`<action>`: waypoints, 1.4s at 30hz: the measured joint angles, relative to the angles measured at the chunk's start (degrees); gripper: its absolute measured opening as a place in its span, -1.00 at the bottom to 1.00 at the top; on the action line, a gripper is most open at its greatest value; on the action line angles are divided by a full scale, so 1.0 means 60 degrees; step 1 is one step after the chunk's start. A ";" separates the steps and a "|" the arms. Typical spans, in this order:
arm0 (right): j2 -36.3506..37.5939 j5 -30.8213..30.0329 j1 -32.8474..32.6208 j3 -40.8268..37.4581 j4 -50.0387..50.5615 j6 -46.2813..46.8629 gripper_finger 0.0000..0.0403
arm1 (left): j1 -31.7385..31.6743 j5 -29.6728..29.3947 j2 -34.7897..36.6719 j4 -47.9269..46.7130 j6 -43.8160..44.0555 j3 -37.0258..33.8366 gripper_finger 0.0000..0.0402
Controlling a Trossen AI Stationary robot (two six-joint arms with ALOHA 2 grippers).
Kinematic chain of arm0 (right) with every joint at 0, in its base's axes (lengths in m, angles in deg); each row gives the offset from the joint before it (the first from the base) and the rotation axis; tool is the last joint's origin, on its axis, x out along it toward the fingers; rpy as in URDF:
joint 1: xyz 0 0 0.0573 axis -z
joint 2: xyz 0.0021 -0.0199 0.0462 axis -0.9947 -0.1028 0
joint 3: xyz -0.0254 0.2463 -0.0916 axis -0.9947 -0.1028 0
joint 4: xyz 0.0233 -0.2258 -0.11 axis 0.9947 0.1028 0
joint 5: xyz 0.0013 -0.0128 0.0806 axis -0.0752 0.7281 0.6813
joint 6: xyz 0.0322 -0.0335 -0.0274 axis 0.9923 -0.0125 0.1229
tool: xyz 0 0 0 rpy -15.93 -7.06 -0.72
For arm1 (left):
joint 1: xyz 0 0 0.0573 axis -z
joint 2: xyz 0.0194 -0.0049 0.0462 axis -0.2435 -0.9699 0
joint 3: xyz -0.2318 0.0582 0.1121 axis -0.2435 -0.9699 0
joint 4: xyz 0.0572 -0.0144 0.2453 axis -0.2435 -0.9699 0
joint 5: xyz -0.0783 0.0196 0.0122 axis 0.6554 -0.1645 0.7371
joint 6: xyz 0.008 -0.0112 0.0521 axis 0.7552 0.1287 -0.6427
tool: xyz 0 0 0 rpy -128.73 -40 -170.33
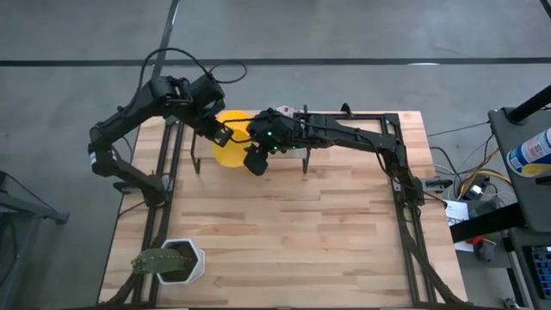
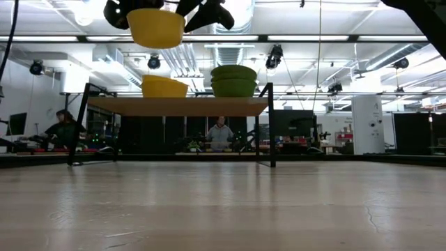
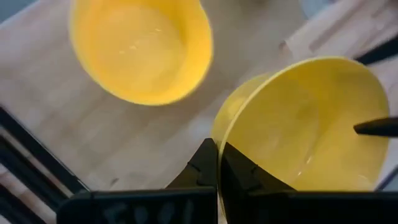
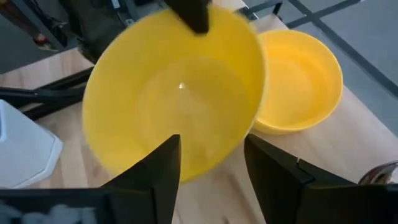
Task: Pick & Place Mini bowls
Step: Stack the yellow bowl on top of the yellow bowl on the shelf
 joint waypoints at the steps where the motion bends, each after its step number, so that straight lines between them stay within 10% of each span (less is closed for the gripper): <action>1: -0.0052 0.0003 0.0002 0.0000 0.0040 0.0000 -0.15 | -0.0139 -0.0035 -0.0004 0.0003 0.0029 0.0011 -1.00; 16: -0.0115 0.1782 -0.0029 0.0000 0.1473 0.0420 -0.25 | -0.1208 0.0221 -0.0029 0.1142 0.0307 0.0000 -1.00; 26: -0.0119 0.4662 -0.0043 0.0000 0.1713 0.1274 -0.34 | -0.1490 0.0266 -0.0221 0.0824 0.0236 -0.0003 -1.00; 42: -0.0490 0.5538 -0.0087 -0.0007 0.1964 0.1459 -0.41 | -0.1676 -0.0397 -0.1004 0.1053 -0.0508 -0.0091 -1.00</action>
